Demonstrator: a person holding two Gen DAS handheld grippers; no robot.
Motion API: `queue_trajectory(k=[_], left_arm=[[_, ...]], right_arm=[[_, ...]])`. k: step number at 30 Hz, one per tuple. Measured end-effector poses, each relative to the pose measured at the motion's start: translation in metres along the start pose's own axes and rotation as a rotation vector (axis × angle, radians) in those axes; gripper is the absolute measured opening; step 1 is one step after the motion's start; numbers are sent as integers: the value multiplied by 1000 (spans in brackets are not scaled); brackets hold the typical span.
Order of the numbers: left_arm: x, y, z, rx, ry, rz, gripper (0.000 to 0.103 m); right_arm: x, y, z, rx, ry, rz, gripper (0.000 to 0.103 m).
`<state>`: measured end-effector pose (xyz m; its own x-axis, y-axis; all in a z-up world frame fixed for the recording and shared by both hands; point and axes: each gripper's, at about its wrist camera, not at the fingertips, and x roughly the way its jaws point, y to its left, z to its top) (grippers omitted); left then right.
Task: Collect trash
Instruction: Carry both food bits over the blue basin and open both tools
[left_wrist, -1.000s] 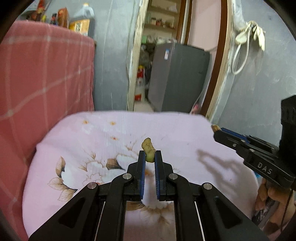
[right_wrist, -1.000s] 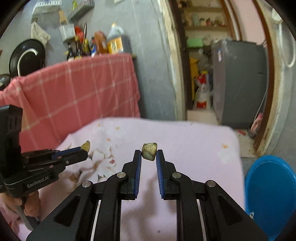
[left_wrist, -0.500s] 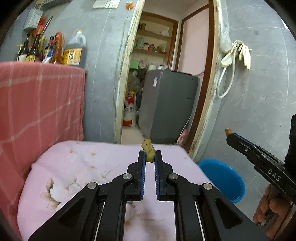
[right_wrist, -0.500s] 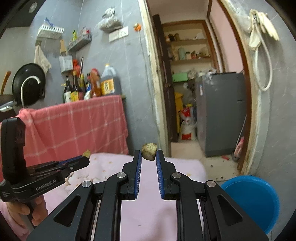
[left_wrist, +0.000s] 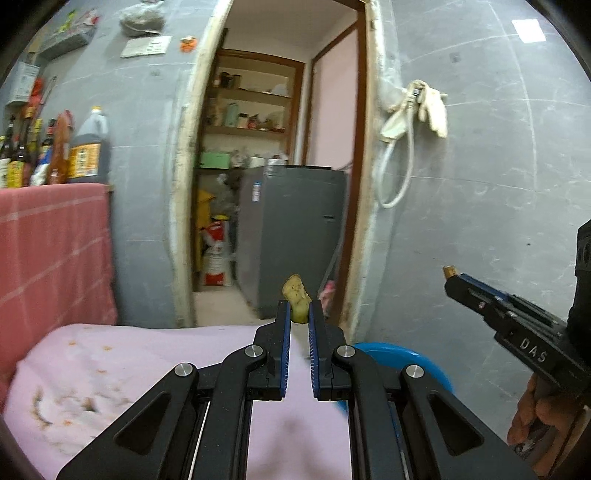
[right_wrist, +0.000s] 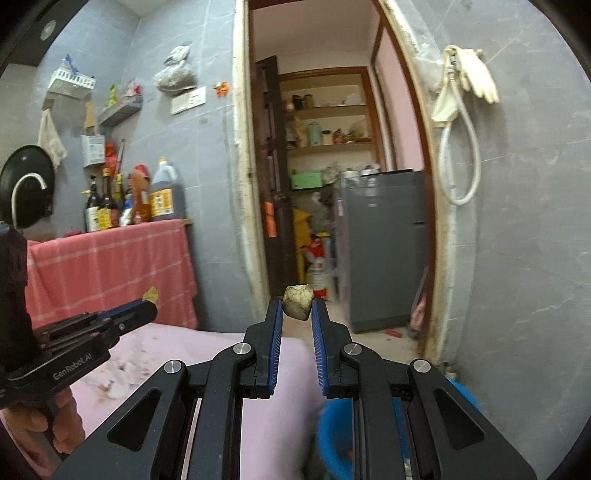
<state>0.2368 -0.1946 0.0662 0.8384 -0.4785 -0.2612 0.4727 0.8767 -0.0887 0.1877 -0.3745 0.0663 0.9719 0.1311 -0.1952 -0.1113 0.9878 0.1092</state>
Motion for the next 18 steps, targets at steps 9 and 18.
queue_trajectory(k=[9,18], left_arm=[[53,-55,-5,-14,72,-134,7],[101,-87,-28,16,223,-171,7]], right_arm=[[-12,-64,-18,58,30,-102,14],[-3,-107,-46,128,112,-144,14]])
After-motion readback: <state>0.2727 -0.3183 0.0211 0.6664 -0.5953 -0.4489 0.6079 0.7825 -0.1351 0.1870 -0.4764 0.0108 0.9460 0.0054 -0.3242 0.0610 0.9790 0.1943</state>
